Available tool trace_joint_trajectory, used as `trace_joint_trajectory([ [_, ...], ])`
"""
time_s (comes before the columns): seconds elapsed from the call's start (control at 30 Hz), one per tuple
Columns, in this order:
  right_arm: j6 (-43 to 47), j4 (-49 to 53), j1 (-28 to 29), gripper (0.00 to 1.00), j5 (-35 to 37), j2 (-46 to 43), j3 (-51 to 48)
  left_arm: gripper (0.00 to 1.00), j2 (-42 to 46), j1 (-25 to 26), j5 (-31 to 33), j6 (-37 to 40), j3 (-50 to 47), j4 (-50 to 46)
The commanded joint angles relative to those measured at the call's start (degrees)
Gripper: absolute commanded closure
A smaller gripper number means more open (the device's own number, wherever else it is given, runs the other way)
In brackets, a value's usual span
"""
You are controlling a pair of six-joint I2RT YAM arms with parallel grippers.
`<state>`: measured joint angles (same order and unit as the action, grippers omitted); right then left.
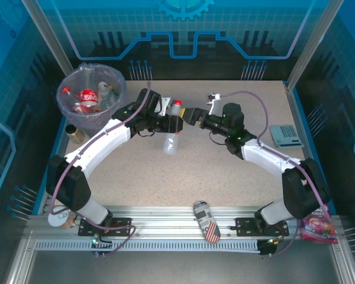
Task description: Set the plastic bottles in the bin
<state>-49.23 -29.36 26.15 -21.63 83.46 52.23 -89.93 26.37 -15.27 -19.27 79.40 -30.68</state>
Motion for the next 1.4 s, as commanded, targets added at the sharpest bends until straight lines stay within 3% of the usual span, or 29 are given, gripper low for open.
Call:
trace_joint_trajectory([
  [0.0, 0.9, 1.4, -2.0, 0.06, -1.7, -3.6, 2.0, 0.4, 3.0, -2.6, 0.1, 2.6, 4.7, -0.4],
  [0.17, 3.7, 5.8, -4.2, 0.06, 0.0, -7.8, 0.7, 0.44, 4.9, -8.3, 0.9, 5.8, 13.0, -4.1],
  [0.3, 5.9, 8.6, -4.8, 0.06, 0.7, -9.5, -1.5, 0.45, 7.4, -12.5, 5.7, 9.8, 19.4, -3.2],
  [0.57, 5.5, 8.0, -5.6, 0.06, -1.4, -10.2, -8.6, 0.5, 14.4, -17.0, 26.7, 18.8, 13.6, 17.5],
  [0.67, 5.6, 7.9, -6.2, 0.06, -2.3, -10.3, -9.8, 0.49, 15.0, -19.5, 30.8, 20.2, 9.6, 26.0],
  [0.93, 8.1, 10.4, -6.8, 0.06, -3.9, -11.7, -10.7, 0.48, 12.6, -26.2, 36.8, 23.5, 9.9, 24.6],
  [1.37, 8.5, 9.9, -7.0, 0.06, -7.2, -10.0, -10.8, 0.45, 10.1, -38.8, 41.7, 19.6, 6.0, 24.7],
])
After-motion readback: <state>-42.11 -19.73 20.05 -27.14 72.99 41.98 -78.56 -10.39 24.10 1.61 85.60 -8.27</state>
